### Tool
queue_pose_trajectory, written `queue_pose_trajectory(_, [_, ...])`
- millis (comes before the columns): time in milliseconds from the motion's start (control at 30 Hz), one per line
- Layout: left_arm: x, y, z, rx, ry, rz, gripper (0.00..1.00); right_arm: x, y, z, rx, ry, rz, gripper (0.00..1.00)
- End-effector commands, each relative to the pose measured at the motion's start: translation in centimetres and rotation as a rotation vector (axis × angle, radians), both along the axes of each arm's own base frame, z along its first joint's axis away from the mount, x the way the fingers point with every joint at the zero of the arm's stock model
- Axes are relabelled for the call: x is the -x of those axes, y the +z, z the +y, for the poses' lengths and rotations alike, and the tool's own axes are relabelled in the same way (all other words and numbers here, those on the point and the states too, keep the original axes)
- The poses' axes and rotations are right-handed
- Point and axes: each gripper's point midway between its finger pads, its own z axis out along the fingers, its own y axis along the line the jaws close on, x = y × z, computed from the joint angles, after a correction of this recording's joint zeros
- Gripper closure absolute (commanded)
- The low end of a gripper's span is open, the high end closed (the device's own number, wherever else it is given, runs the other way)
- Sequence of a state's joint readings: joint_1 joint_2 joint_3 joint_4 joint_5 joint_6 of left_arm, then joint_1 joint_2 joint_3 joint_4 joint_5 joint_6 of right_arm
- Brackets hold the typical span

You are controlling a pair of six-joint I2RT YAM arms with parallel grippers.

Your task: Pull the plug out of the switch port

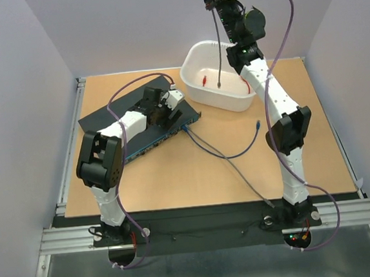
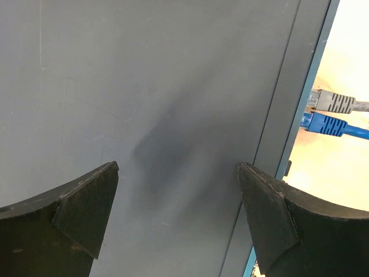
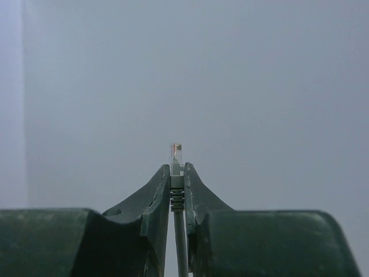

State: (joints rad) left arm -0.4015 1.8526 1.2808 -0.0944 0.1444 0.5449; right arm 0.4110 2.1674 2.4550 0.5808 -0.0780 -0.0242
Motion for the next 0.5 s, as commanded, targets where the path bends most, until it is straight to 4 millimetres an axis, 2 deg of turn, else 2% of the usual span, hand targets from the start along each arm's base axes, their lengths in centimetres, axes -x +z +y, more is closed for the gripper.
queue_pose_trajectory(0, [0.7,2.0,0.5,-0.001,-0.004,-0.042,0.04,-4.1,-3.4,-3.8,0.053,-0.164,-0.021,0.99])
queue_pose_trajectory(33, [0.9,1.9,0.5,-0.002,-0.007,-0.042,0.04,-5.3,-5.1,-4.3,0.069,-0.183,0.014,1.00])
queue_pose_trajectory(67, [1.0,2.0,0.7,-0.002,-0.006,-0.045,0.05,-7.4,-8.3,-5.0,0.103,-0.208,0.078,0.99])
queue_pose_trajectory(133, [1.1,1.9,0.8,-0.008,-0.005,-0.044,0.05,-9.1,-11.2,-6.2,0.108,-0.251,0.150,1.00])
queue_pose_trajectory(167, [1.1,2.0,0.9,-0.011,-0.005,-0.048,0.04,-9.1,-11.7,-6.9,0.112,-0.259,0.169,1.00])
queue_pose_trajectory(200, [1.1,2.0,1.0,-0.016,-0.001,-0.048,0.04,-9.9,-15.2,-6.8,0.146,-0.255,0.242,0.99])
queue_pose_trajectory(267, [1.1,2.1,1.0,-0.016,0.001,-0.051,0.04,-9.9,-17.6,-6.9,0.165,-0.252,0.302,0.99])
queue_pose_trajectory(300, [1.0,2.2,1.0,-0.014,-0.001,-0.052,0.04,-9.8,-20.3,-7.0,0.189,-0.251,0.366,1.00])
queue_pose_trajectory(333, [1.0,2.2,0.9,-0.010,-0.001,-0.052,0.04,-9.7,-21.1,-7.3,0.190,-0.262,0.393,1.00])
queue_pose_trajectory(400, [0.9,2.3,0.7,-0.004,0.000,-0.051,0.04,-10.3,-24.9,-8.0,0.211,-0.285,0.482,0.99])
queue_pose_trajectory(433, [0.8,2.3,0.7,-0.004,0.003,-0.052,0.04,-10.8,-27.9,-7.9,0.239,-0.278,0.566,1.00])
queue_pose_trajectory(467, [0.8,2.4,0.7,-0.002,0.002,-0.053,0.04,-11.1,-29.5,-8.0,0.255,-0.270,0.610,1.00])
